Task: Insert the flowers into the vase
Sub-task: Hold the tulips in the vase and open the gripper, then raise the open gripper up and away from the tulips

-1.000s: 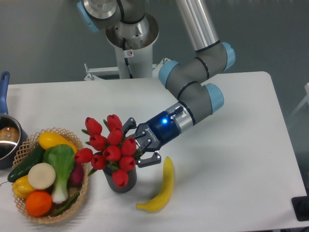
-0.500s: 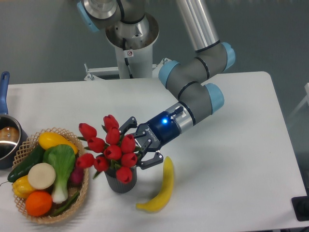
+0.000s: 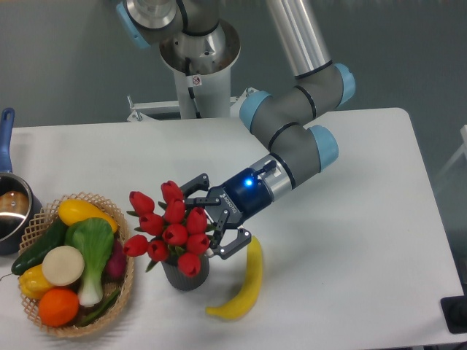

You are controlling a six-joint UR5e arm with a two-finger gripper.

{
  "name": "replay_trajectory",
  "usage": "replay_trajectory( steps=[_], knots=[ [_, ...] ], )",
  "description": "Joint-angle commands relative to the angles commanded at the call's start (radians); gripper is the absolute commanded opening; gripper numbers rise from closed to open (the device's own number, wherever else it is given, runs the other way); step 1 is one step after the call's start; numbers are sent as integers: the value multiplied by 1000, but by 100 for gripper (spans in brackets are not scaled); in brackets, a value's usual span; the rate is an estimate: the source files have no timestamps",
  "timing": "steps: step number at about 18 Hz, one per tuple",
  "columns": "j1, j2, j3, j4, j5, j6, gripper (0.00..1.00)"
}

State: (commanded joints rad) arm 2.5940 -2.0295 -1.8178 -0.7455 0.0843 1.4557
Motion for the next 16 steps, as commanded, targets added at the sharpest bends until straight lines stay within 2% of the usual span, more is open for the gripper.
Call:
replay_trajectory(
  steps=[2,4,6,10,13,16],
  knots=[
    [0,6,-3,0,38,2,100],
    [-2,60,-8,0,132,-3,100],
    [11,96,-43,0,221,0,100],
    [5,170,-70,-3,279,-34,100],
    [11,228,-107,-3,418,-37,100],
    [12,303,-109,-3,543,-72,100]
  ],
)
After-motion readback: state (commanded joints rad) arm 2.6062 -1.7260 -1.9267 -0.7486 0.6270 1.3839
